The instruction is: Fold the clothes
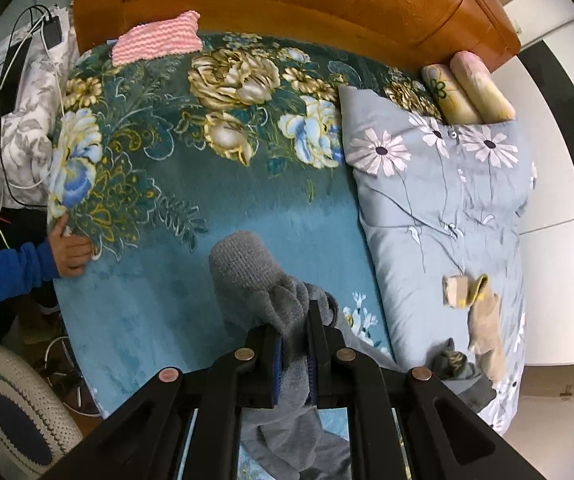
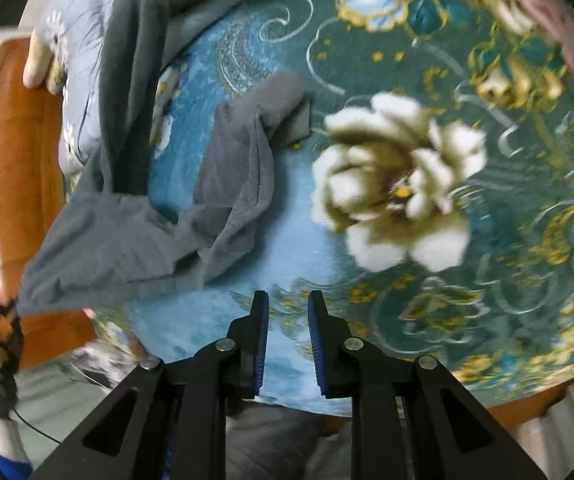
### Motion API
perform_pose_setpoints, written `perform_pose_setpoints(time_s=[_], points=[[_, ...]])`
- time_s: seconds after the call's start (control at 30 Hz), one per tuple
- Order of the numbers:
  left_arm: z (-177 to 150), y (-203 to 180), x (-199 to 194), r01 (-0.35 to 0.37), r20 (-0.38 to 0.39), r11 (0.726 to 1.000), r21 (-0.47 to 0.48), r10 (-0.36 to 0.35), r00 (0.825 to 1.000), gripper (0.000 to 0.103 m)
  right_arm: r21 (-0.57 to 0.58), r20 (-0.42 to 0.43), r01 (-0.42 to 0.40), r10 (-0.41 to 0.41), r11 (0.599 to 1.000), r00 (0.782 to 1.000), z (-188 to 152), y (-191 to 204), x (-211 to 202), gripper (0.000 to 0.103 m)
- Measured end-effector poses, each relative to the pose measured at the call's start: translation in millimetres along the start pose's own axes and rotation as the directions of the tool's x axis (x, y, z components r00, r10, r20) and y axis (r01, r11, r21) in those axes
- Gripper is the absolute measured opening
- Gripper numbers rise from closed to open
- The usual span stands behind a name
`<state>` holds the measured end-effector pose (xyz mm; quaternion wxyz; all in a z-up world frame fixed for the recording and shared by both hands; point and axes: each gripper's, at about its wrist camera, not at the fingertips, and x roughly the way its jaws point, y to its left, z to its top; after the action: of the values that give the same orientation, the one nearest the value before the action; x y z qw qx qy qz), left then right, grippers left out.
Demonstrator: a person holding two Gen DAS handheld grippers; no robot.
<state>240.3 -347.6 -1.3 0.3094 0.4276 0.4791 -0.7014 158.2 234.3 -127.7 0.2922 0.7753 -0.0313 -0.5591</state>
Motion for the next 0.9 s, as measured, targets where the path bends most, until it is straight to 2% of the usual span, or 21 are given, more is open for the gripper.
perform_pose_setpoints(time_s=[0.03,0.1,0.17,0.23,0.37,0.6,0.63,0.67,0.73,0.77,0.8,0.9], points=[[4,0,0,-0.003,0.000,1.000,0.004,0.003,1.000,0.010,0.024,0.002,-0.024,0.023,0.999,1.000,2,-1,5,0.035],[10,-3,2,-0.005,-0.006,1.000,0.015,0.005,1.000,0.010,0.073,0.017,-0.061,0.060,0.995,0.998,8,-3,14,0.042],[19,-5,4,-0.006,-0.019,1.000,0.029,0.006,1.000,0.010,0.142,0.037,-0.104,0.100,0.984,0.994,16,-6,21,0.044],[29,-7,8,-0.007,-0.035,0.999,0.042,0.008,0.999,0.010,0.196,0.057,-0.126,0.117,0.972,0.991,25,-7,26,0.055],[46,-11,20,-0.008,-0.063,0.998,0.064,0.013,0.998,0.010,0.278,0.092,-0.120,0.098,0.953,0.991,47,-7,33,0.056],[65,-10,40,-0.024,-0.104,0.998,0.055,0.030,0.994,0.011,0.386,0.079,-0.091,0.065,0.918,0.995,83,-2,46,0.055],[67,-9,43,-0.026,-0.108,0.998,0.051,0.031,0.994,0.011,0.397,0.078,-0.086,0.059,0.914,0.995,87,-1,48,0.053],[69,-7,45,-0.028,-0.112,0.999,0.046,0.033,0.993,0.011,0.407,0.077,-0.081,0.054,0.910,0.996,90,-1,49,0.046],[73,-4,50,-0.031,-0.121,0.999,0.033,0.035,0.992,0.011,0.420,0.063,-0.064,0.041,0.905,0.997,96,1,53,0.023],[75,-3,52,-0.032,-0.124,0.999,0.029,0.035,0.992,0.011,0.419,0.054,-0.050,0.030,0.907,0.998,98,3,54,0.017],[77,-2,54,-0.032,-0.126,0.999,0.027,0.036,0.991,0.011,0.421,0.051,-0.043,0.024,0.906,0.998,100,4,54,0.006],[83,-7,59,-0.026,-0.132,0.999,0.035,0.030,0.991,0.011,0.455,0.080,-0.063,0.030,0.888,0.996,104,5,46,0.004]])
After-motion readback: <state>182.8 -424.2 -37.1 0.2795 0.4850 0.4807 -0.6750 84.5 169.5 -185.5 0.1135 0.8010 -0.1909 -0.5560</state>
